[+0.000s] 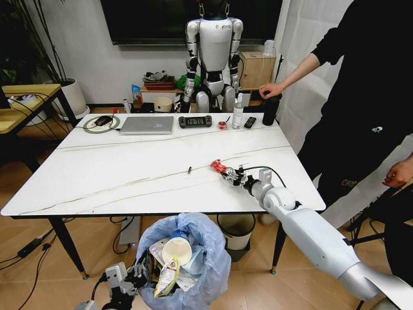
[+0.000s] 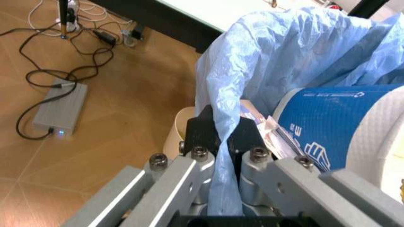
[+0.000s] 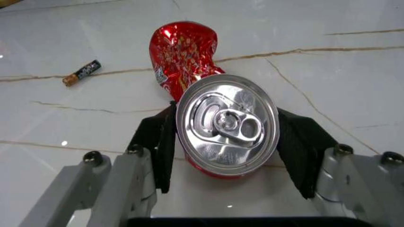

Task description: Pick up the trash bin and place the trash from the table into it.

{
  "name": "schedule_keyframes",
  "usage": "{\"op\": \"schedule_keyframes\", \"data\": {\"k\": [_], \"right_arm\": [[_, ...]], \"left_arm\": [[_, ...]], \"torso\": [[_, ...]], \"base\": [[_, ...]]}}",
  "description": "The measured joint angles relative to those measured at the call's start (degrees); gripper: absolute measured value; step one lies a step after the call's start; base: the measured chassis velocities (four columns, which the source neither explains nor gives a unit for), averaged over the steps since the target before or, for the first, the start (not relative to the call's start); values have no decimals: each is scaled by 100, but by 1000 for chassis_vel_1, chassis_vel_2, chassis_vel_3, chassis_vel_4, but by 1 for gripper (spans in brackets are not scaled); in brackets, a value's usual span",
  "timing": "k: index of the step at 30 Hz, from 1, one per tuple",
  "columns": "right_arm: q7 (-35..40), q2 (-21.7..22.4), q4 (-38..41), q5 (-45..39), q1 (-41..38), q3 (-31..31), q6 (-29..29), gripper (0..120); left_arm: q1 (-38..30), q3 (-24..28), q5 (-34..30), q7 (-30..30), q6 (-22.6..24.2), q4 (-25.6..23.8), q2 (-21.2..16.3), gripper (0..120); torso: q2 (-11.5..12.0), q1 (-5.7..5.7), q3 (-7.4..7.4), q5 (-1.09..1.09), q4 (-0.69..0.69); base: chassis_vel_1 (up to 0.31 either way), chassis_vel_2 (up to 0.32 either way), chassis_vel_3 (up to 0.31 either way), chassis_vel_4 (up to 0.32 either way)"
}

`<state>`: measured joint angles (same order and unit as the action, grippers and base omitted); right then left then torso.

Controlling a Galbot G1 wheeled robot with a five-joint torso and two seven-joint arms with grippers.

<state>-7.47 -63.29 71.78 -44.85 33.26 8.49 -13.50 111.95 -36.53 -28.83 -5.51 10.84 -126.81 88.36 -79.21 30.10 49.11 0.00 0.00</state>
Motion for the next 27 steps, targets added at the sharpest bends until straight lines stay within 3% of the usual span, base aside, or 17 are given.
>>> {"op": "schedule_keyframes", "data": {"k": [9, 16, 23, 25, 27], "right_arm": [[-1, 31, 106, -15, 32, 6, 4, 47], [41, 315, 969, -340, 315, -221, 18, 47], [27, 1186, 3873, -991, 1273, -264, 134, 47], [22, 1251, 4123, -1004, 1409, -239, 143, 47], [-31, 1462, 5019, -942, 1988, -73, 183, 47]], "left_arm": [[-9, -19, -27, 1, 0, 2, -11, 0], [-28, -6, -34, 2, 0, 12, -19, 0], [-82, -9, -70, 17, 23, 35, -35, 0], [-84, -9, -70, 20, 23, 38, -32, 0], [-86, -8, -73, 25, 24, 40, -29, 0]], "torso": [[0, 0, 0, -1, 0], [0, 0, 0, 0, 1], [-1, 0, 0, -1, -1], [-1, 0, 0, 1, -1], [-2, -1, -1, 1, 2]], "base": [[0, 0, 0, 0], [0, 0, 0, 0], [0, 0, 0, 0], [0, 0, 0, 0], [0, 0, 0, 0]]}}
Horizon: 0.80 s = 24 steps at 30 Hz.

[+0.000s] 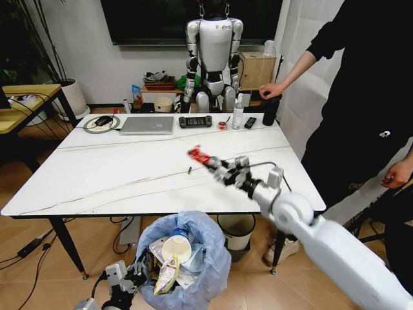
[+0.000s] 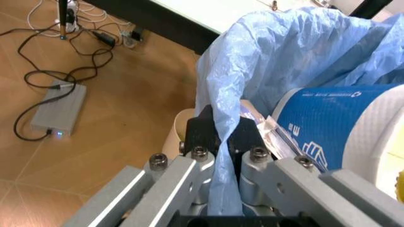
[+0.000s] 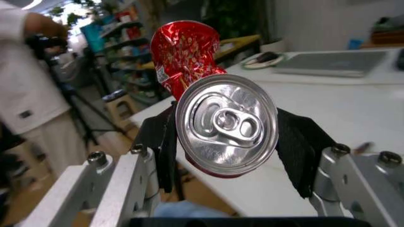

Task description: Pick up the trash bin and place the trash from the table into it.

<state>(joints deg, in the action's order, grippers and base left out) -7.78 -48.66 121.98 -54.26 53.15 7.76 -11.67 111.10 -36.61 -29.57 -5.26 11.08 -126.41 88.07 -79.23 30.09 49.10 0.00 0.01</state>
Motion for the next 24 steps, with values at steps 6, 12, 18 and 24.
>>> {"op": "schedule_keyframes", "data": {"k": [6, 12, 18, 24], "right_arm": [[-183, 376, 650, 671, 811, 637, 183, 47], [-283, 570, 494, 1366, 1189, 944, 332, 47], [-280, 550, 304, 1678, 1287, 875, 435, 49], [-279, 639, 285, 1816, 1491, 758, 515, 73]], "left_arm": [[24, -6, -6, 6, 8, -32, -2, 0], [108, 5, 7, 7, 9, -111, 20, 0], [136, 9, -4, 7, 9, -150, 31, 0], [151, -1, -2, 8, 28, -153, 33, 0]], "torso": [[0, -1, 0, 0, -1], [0, 0, 1, -1, -1], [0, 1, 1, -1, -2], [1, 1, 1, 0, -2]], "base": [[0, 0, 0, 0], [0, 0, 0, 0], [0, 0, 0, 0], [0, 0, 0, 0]]}}
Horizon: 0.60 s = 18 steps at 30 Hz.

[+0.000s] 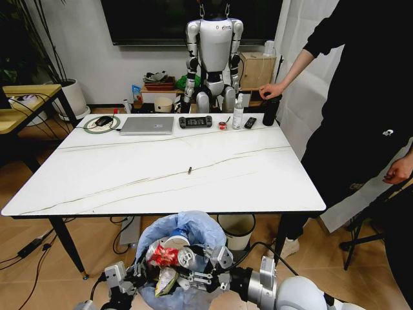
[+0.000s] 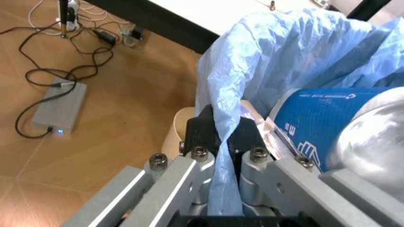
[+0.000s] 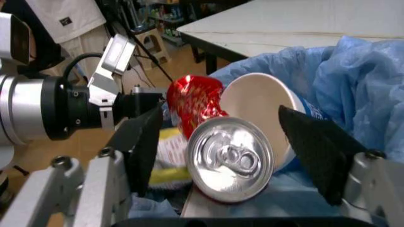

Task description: Pick up the trash bin and place the trash from the table into it.

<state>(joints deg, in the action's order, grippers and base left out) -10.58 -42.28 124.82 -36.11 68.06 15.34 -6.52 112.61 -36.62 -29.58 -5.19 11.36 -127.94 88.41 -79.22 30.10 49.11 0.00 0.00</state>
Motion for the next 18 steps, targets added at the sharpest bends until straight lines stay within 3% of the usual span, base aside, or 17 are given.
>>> {"op": "schedule_keyframes", "data": {"k": [7, 11, 13, 18], "right_arm": [[56, -65, 243, -180, 12, -259, 26, 94], [665, -605, 71, -1088, -987, -510, -183, 100], [745, -669, -10, -1154, -1091, -518, -216, 100], [1762, -1481, -1232, -1582, -2578, -401, -838, 100]], "left_arm": [[25, -57, 12, 1, 18, 14, -17, 0], [66, -88, 41, 1, 22, 3, -12, 0], [72, -92, 42, 1, 22, -1, -10, 0], [202, -180, 93, -24, -2, -92, 12, 0]], "torso": [[0, 0, 0, 0, 2], [0, 0, 0, 0, -1], [0, 0, 0, 2, 0], [1, 2, 1, 1, -1]], "base": [[0, 0, 0, 0], [0, 0, 0, 0], [0, 0, 0, 0], [0, 0, 0, 0]]}}
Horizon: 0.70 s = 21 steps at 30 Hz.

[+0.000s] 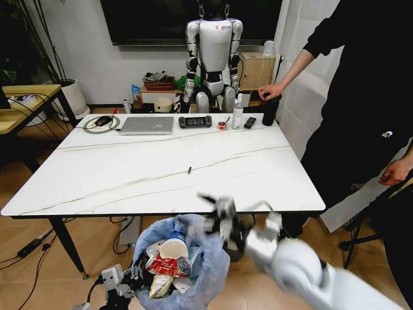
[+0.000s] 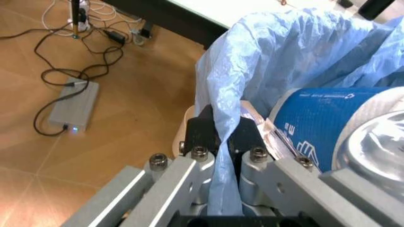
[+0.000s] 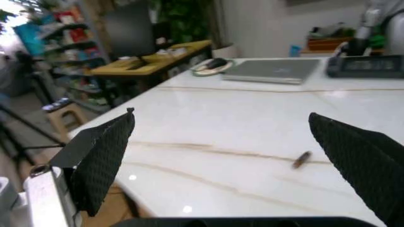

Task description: Pick up the trash bin and place the trash from the table into it.

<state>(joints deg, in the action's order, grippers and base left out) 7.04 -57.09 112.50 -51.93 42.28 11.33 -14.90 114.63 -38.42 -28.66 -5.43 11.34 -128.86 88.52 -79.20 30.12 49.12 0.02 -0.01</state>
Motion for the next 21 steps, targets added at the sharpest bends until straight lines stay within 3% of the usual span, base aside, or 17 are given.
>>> {"op": "schedule_keyframes", "data": {"k": [3, 9, 21], "right_arm": [[571, -631, -763, 26, -681, 237, -336, 100], [724, -1429, -1933, 469, -1078, 467, -440, 100], [715, -1919, -3058, 1338, -1177, 620, -505, 100]], "left_arm": [[30, -137, 16, -26, -18, -24, 28, 0], [56, -378, -58, -54, -36, -37, 48, 0], [-3, -477, -99, -27, -37, 22, 103, 0]], "torso": [[0, 0, 0, 0, -1], [0, 0, 0, 0, 0], [-1, -1, -1, 0, 1]], "base": [[0, 0, 0, 0], [0, 0, 0, 0], [0, 0, 0, 0]]}}
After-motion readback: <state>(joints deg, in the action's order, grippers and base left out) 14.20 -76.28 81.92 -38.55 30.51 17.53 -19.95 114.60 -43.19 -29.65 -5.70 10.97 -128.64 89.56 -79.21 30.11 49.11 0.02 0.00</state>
